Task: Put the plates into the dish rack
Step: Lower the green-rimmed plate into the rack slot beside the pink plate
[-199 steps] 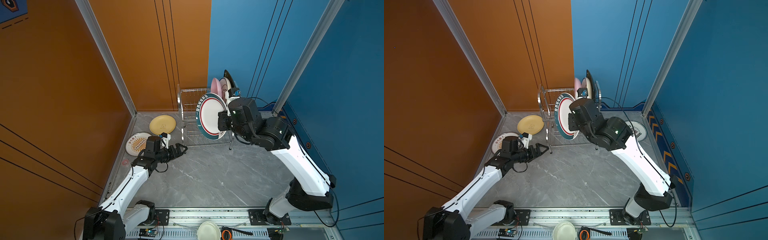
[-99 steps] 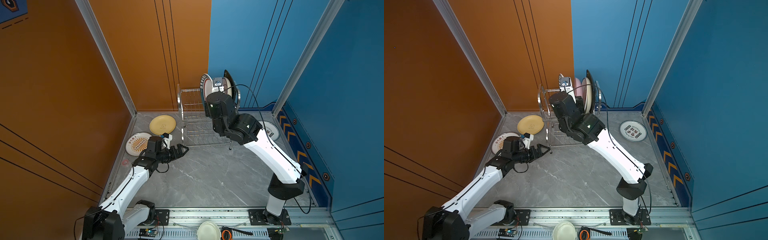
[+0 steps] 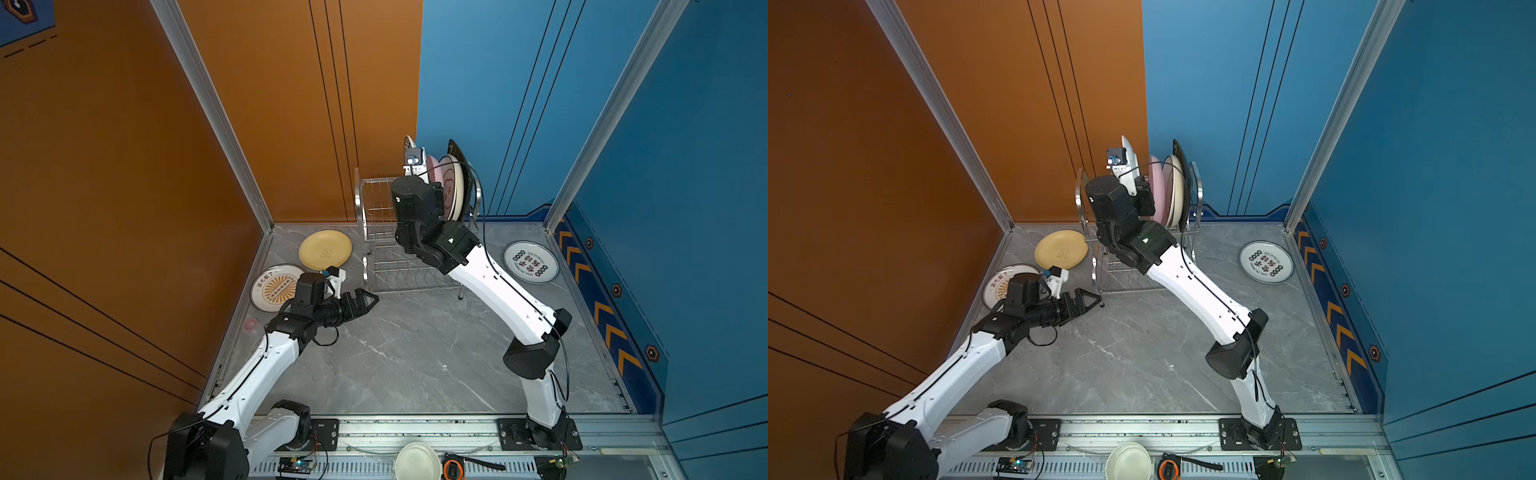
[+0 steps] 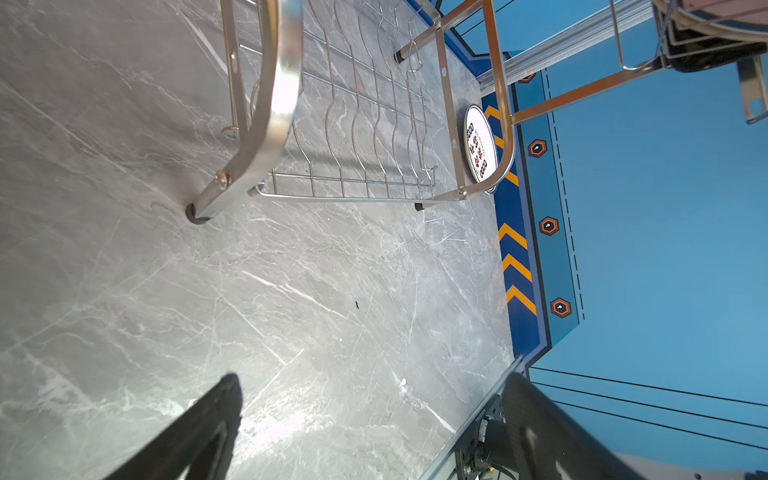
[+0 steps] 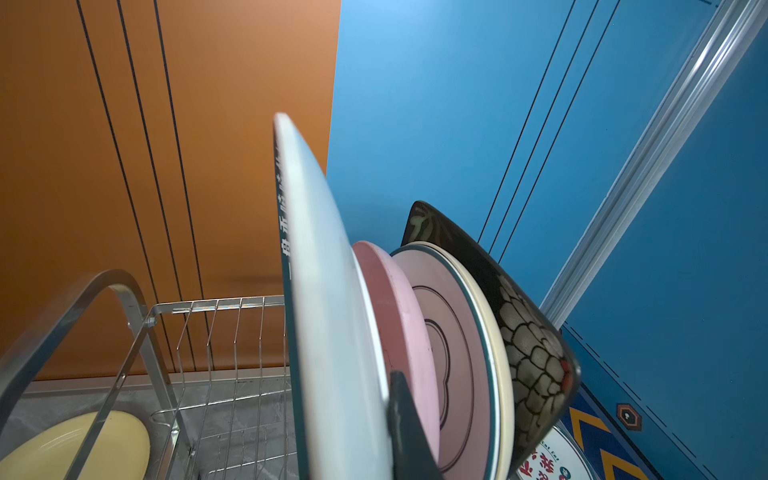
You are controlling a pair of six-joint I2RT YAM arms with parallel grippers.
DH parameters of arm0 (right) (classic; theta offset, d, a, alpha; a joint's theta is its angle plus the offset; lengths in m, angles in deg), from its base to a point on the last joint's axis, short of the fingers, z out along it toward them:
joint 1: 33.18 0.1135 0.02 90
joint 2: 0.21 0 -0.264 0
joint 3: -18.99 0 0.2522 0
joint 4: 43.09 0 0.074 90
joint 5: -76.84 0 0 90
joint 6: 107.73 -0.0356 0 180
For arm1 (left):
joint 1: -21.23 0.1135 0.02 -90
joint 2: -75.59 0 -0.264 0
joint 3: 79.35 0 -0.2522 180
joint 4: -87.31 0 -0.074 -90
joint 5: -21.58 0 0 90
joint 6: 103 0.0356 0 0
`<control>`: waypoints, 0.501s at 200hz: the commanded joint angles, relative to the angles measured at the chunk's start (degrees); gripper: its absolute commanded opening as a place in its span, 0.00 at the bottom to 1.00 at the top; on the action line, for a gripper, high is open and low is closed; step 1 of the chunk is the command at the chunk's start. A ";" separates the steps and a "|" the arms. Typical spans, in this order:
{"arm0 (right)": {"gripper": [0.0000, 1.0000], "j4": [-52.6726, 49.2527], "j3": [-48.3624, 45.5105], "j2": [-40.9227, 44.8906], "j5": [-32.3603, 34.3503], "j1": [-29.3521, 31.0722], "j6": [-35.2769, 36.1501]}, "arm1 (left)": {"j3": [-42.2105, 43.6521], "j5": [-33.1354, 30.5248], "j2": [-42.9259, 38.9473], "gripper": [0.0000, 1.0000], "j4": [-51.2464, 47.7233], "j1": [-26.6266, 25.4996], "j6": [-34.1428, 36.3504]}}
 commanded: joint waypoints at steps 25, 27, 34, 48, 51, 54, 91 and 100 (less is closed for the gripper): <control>0.01 4.98 2.58 -2.86 2.82 -2.22 0.47 | 0.13 -0.23 -0.81 0.98 -1.19 -0.52 1.35; 0.01 4.98 2.52 -2.89 2.84 -2.25 0.42 | 0.11 -0.25 -0.79 0.98 -1.18 -0.48 1.40; 0.01 4.97 2.51 -3.34 2.99 -2.38 0.31 | 0.14 -0.24 -0.80 0.98 -1.19 -0.42 1.37; 0.02 4.87 2.51 -4.01 2.89 -2.65 -0.03 | 0.17 -0.34 -0.70 0.98 -1.10 -0.50 1.41; 0.02 4.88 2.54 -4.16 2.88 -2.76 -0.10 | 0.09 -0.36 -0.72 0.98 -1.09 -0.45 1.41; 0.02 4.82 2.56 -4.25 2.89 -2.81 -0.33 | 0.12 -0.35 -0.65 0.98 -1.09 -0.48 1.41; 0.02 2.72 2.54 -5.31 2.62 -3.82 -2.89 | -0.01 -0.44 -0.37 0.98 -0.74 -0.44 1.31; 0.02 2.11 2.52 -5.53 2.36 -4.11 -3.40 | 0.04 -0.39 -0.32 0.98 -0.67 -0.44 1.30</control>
